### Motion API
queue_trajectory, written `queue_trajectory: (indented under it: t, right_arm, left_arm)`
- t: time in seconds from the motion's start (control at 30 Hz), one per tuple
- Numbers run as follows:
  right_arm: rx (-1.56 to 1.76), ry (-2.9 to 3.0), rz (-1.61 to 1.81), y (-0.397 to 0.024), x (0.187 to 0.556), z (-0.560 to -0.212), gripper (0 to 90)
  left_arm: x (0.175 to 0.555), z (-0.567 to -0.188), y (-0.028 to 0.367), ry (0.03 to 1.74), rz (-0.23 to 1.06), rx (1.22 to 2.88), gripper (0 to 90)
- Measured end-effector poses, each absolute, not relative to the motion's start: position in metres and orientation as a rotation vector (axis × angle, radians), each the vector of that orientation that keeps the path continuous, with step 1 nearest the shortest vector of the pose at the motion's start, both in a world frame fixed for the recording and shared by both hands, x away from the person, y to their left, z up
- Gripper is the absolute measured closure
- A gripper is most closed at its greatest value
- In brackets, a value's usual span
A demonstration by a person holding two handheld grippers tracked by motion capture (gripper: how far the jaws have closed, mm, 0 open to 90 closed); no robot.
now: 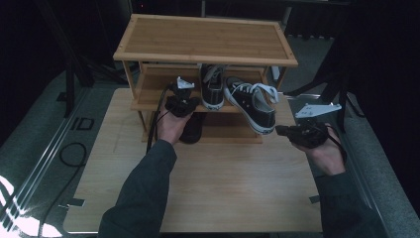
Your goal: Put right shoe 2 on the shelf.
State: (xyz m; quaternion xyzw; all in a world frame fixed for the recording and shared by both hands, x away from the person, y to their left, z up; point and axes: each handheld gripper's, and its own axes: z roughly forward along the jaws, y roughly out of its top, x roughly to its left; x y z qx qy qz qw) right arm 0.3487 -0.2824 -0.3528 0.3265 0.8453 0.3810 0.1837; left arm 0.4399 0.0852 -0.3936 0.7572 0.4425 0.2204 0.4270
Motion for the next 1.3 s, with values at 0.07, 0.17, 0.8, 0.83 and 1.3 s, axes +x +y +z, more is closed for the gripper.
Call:
queue_trajectory:
  t: [0.07, 0.17, 0.8, 0.83, 1.3]
  right_arm:
    - [0.903, 2.398, 1.078, -0.28, 0.346, -0.354, 90.0]
    - [0.895, 2.413, 1.081, -0.278, 0.345, -0.354, 89.5]
    - [0.866, 2.424, 1.087, -0.272, 0.342, -0.355, 89.8]
    - [0.865, 2.421, 1.088, -0.272, 0.342, -0.355, 90.0]
    - [0.839, 2.448, 1.153, -0.256, 0.348, -0.359, 90.0]
  left_arm:
    - [0.44, -0.394, 0.086, 1.104, 0.55, 1.894, 88.0]
    - [0.44, -0.394, 0.086, 1.098, 0.547, 1.893, 87.9]
    - [0.44, -0.394, 0.085, 1.108, 0.541, 1.888, 89.8]
    - [0.439, -0.395, 0.085, 1.104, 0.549, 1.888, 89.9]
    - [0.438, -0.397, 0.085, 1.108, 0.543, 1.864, 90.0]
